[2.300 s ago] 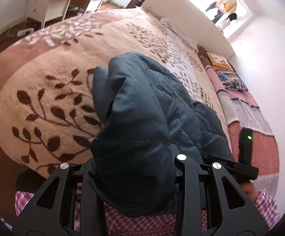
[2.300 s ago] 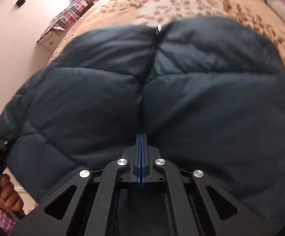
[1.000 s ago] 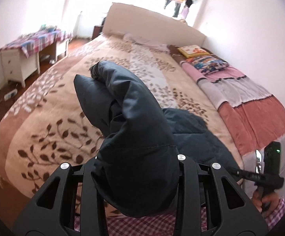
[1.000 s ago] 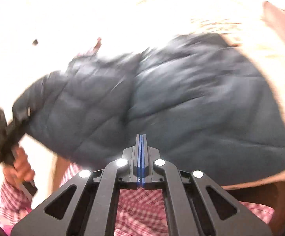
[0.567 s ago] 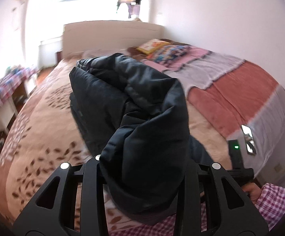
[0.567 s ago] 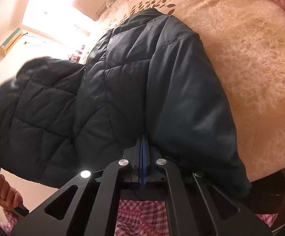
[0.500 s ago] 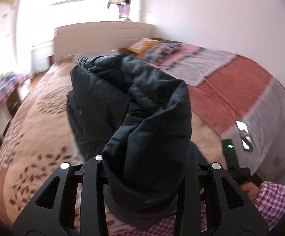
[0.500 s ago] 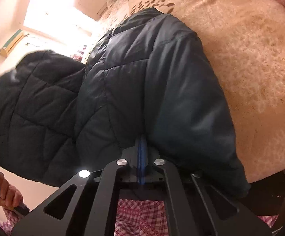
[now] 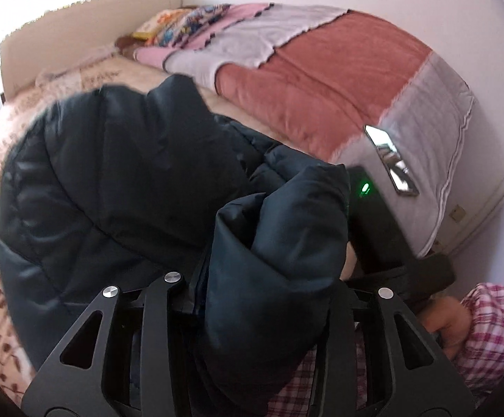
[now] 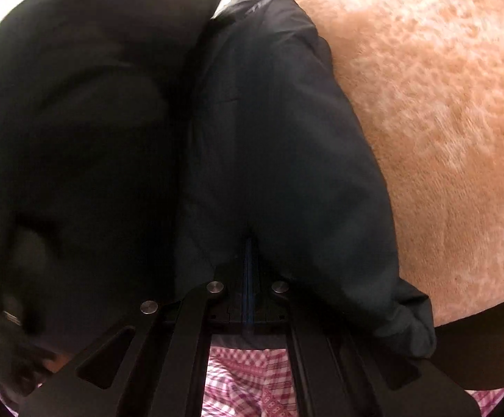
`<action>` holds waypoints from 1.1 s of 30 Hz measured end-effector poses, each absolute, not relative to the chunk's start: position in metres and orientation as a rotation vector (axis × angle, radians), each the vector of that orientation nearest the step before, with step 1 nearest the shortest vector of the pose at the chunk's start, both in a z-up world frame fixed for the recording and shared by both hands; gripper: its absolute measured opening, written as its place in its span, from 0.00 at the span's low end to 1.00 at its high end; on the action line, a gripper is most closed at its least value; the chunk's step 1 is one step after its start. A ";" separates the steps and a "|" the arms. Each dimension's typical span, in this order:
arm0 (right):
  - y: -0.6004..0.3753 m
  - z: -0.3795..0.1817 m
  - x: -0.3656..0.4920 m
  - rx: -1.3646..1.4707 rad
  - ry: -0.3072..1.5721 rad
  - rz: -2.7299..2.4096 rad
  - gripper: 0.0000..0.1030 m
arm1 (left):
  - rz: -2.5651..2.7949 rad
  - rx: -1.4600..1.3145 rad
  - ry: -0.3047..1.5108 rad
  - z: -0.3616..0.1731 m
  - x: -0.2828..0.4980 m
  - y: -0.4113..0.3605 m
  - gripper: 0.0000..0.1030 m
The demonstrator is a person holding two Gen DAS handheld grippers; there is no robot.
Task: Fold large clothes
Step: 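Lower the bundle onto the bed with both tools and release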
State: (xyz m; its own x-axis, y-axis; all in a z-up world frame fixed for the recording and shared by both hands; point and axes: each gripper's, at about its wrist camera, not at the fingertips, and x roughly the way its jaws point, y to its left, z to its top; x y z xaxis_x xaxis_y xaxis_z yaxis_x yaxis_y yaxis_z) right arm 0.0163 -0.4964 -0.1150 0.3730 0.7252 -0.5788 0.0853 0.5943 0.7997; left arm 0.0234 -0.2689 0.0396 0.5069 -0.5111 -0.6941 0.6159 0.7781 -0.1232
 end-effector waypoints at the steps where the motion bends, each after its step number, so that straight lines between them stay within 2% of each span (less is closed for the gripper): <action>1: -0.499 -0.117 0.015 0.877 1.136 0.486 0.00 | -0.682 0.145 0.790 0.034 0.025 -0.271 0.36; 8: -0.543 -0.123 -0.001 0.956 1.140 0.483 0.00 | -0.672 0.213 0.787 0.014 0.019 -0.287 0.40; 11: -0.565 -0.114 -0.014 0.931 1.128 0.448 0.00 | -0.671 0.257 0.772 0.011 0.013 -0.296 0.50; 13: -0.583 -0.103 -0.026 0.896 1.110 0.396 0.01 | -0.688 0.212 0.795 0.017 0.015 -0.295 0.62; 14: -0.590 -0.098 -0.030 0.884 1.101 0.376 0.01 | -0.696 0.170 0.816 0.023 0.017 -0.293 0.63; 21: -0.622 -0.054 -0.071 0.754 0.979 0.233 0.01 | -0.764 -0.089 0.863 0.060 0.016 -0.254 0.65; 27: -0.610 0.010 -0.074 0.650 0.808 0.176 0.01 | -0.743 -0.042 0.818 0.066 -0.006 -0.245 0.66; 33: -0.562 0.064 -0.075 0.514 0.744 0.226 0.01 | -0.744 -0.031 0.766 0.081 -0.019 -0.239 0.66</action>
State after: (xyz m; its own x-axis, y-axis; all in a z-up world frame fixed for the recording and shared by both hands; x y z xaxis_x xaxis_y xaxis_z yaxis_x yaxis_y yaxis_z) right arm -0.0750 -0.5615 0.0641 0.7190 0.3726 -0.5866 -0.0170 0.8533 0.5211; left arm -0.0185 -0.2385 0.0809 0.4819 -0.6210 -0.6182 0.5991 0.7484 -0.2846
